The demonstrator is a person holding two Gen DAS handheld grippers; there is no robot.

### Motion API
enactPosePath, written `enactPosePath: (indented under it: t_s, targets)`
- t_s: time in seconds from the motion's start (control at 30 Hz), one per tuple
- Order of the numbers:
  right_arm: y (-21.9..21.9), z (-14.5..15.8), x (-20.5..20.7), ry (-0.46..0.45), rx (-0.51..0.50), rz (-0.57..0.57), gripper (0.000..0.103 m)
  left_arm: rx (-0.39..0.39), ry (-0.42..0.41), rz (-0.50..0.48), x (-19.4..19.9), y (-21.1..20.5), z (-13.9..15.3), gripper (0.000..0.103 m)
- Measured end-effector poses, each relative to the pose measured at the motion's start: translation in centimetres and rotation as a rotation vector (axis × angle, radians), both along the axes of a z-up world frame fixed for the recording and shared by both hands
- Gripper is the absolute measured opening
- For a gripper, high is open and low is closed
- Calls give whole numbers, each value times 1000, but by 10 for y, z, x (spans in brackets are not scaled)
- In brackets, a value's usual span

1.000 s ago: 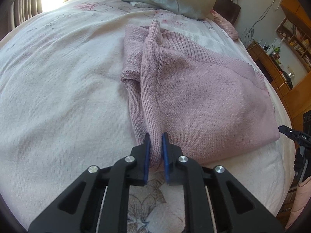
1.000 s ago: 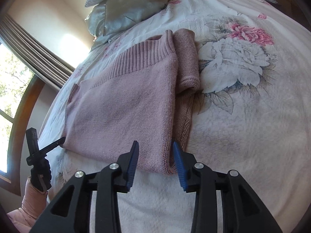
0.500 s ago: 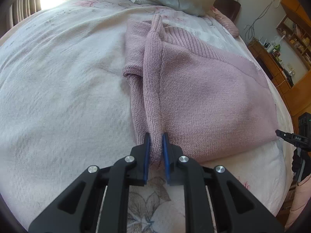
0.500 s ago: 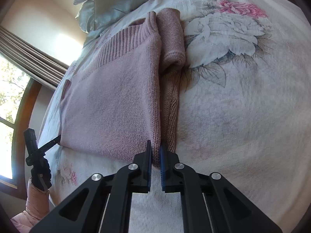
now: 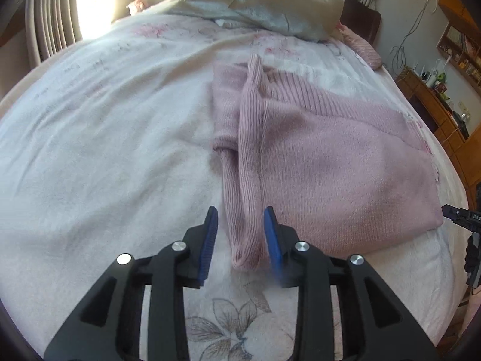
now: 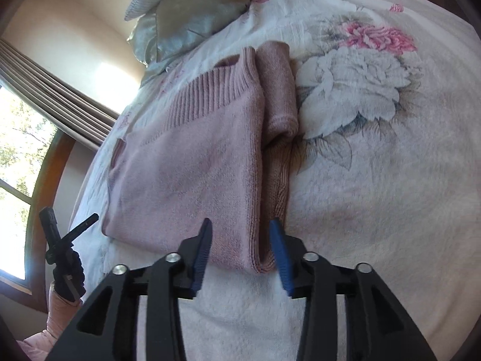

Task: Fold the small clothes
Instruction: 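Grasp the sweater's side edge with the right tool and lift it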

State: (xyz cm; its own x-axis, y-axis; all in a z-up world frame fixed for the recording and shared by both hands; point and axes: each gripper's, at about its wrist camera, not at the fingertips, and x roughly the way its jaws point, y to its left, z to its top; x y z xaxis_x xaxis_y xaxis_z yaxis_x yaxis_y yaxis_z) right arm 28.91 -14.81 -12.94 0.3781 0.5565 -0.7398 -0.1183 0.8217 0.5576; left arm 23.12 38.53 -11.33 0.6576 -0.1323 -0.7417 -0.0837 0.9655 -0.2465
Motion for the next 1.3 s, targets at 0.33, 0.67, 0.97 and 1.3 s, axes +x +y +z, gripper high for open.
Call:
enactPosePath:
  t_s: [0.33, 0.67, 0.97, 1.3]
  targets:
    - [-13, -34, 56, 150, 108, -37, 60, -95, 19, -170, 81, -87, 9, 33]
    - [-7, -65, 83, 135, 256, -38, 41, -145, 77, -174, 117, -97, -29, 36]
    - [-8, -80, 79, 101, 265, -85, 19, -147, 72, -191, 114, -95, -35, 35]
    - [-4, -83, 76, 118, 232, -126, 16, -164, 49, -188, 109, -94, -39, 35]
